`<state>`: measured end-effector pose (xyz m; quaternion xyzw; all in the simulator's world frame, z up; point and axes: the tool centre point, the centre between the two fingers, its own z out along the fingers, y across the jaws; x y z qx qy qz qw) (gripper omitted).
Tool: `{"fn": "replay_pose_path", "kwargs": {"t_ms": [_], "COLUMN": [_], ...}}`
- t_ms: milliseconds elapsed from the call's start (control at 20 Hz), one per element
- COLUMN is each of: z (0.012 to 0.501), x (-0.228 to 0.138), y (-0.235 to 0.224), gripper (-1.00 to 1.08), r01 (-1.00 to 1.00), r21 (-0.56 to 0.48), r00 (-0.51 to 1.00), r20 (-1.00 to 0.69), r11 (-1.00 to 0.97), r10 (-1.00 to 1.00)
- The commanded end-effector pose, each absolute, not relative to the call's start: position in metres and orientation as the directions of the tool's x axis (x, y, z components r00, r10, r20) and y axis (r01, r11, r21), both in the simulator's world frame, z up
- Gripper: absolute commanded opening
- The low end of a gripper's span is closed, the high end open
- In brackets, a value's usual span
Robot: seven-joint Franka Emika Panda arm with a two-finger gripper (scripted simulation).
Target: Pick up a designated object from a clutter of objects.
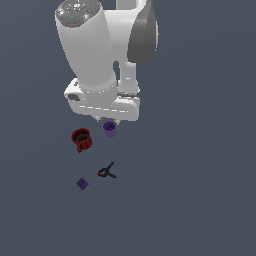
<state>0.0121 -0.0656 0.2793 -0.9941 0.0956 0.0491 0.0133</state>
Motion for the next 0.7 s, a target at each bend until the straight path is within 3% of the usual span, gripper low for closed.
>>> {"fn": "replay_pose_path", "kwargs": {"t_ms": [0,650], "z": [0.262,0.155], "x": [0.012,-0.009], "y": [-0.081,-0.169], "gripper": [0.28,0.28], "r01": [-0.244,-0.532], "r21": [-0.017,0.049], "r00": [0.959,0.752], "r20": [-0.15,-0.432], "r11": [-0.97,-0.845], "r10": [-0.239,-0.499]}}
